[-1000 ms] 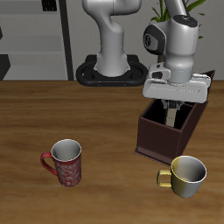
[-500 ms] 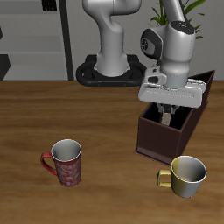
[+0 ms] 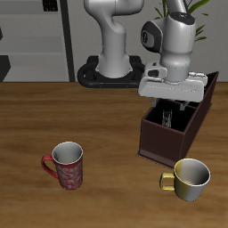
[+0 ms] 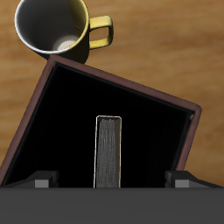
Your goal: Place the black book into the left desk caddy's front compartment and place the yellow book into the left desk caddy's right compartment and place the red mug into the left desk caddy's left compartment
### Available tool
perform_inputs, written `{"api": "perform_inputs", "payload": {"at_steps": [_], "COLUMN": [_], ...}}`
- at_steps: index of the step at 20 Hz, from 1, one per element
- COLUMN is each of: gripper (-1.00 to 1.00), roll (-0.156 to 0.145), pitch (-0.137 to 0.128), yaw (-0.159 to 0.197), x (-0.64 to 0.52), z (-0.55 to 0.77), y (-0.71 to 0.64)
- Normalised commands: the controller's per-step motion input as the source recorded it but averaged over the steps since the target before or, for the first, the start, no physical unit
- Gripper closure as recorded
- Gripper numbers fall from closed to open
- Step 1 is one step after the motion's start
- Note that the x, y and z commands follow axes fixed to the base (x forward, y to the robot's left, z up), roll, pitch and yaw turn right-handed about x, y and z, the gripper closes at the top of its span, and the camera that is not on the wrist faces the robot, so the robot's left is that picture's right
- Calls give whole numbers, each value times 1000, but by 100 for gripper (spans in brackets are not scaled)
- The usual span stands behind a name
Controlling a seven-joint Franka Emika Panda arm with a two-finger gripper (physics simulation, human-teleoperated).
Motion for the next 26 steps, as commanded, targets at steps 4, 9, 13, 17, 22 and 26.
{"api": "perform_inputs", "payload": {"at_steps": [4, 9, 13, 17, 22, 26], "gripper": [-100, -100, -100, -100, -100, -100], "roll": [11, 24, -40, -3, -1, -64], "pitch": [-40, -15, -43, 25, 20, 4], "yaw": [39, 98, 84, 23, 16, 12], "x": [-89, -55, -57, 46, 55, 140], "z": [228, 280, 425, 320, 177, 202], "y": [-37, -126, -428, -458, -359, -752]}}
